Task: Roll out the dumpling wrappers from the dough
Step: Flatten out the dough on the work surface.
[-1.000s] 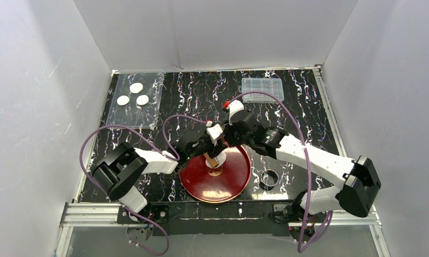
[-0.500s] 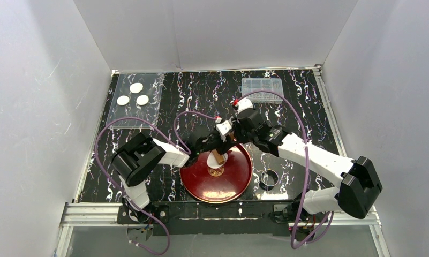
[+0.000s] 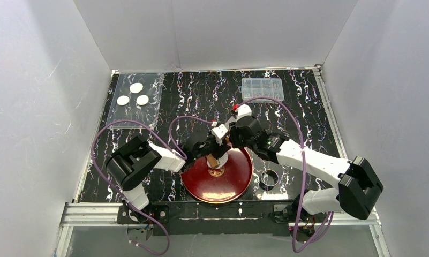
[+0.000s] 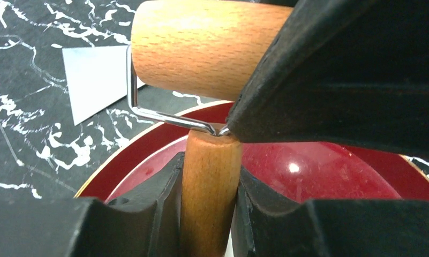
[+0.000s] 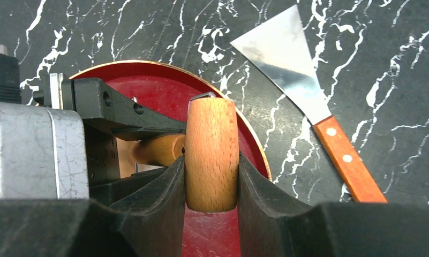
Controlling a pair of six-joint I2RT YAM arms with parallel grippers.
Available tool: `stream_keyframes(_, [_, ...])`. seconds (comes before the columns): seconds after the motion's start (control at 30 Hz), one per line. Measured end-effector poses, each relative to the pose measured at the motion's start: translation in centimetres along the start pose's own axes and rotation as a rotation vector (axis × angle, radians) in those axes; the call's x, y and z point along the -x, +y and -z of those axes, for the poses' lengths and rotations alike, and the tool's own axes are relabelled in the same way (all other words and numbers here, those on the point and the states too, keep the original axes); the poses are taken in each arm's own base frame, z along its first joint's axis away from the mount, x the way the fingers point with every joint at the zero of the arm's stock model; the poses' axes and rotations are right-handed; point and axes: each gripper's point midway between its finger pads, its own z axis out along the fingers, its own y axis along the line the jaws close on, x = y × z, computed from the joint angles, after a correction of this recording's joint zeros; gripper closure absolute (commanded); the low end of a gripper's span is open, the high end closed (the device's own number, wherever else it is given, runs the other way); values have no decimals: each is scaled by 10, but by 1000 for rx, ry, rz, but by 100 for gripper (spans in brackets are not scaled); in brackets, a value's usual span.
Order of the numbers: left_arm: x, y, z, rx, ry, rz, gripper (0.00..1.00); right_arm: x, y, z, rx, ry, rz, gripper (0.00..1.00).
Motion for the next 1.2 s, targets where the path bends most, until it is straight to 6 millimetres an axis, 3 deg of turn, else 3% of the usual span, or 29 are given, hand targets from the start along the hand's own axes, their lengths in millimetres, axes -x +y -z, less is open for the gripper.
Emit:
stream_keyframes(0.37, [-15,9,28,77,32,-6,100,-6,27,-8,64,31,14,99])
stream_keyframes(0.6, [-1,2,33,46,35,-3,100,7,29,6,61,78,52,99])
stream_keyframes(0.87, [59,-12,-2,-58,-78,-40,100,46,-8,40,-27,-33,96,99])
stream_keyframes(1.03, [62,-22,-29,-100,-112,-53,100,42,-32,41,-106,-19,100,99])
stream_keyframes(1.2, [51,-29,-40,-111,-103,-38,100,29,-42,36,-133,0,82,99])
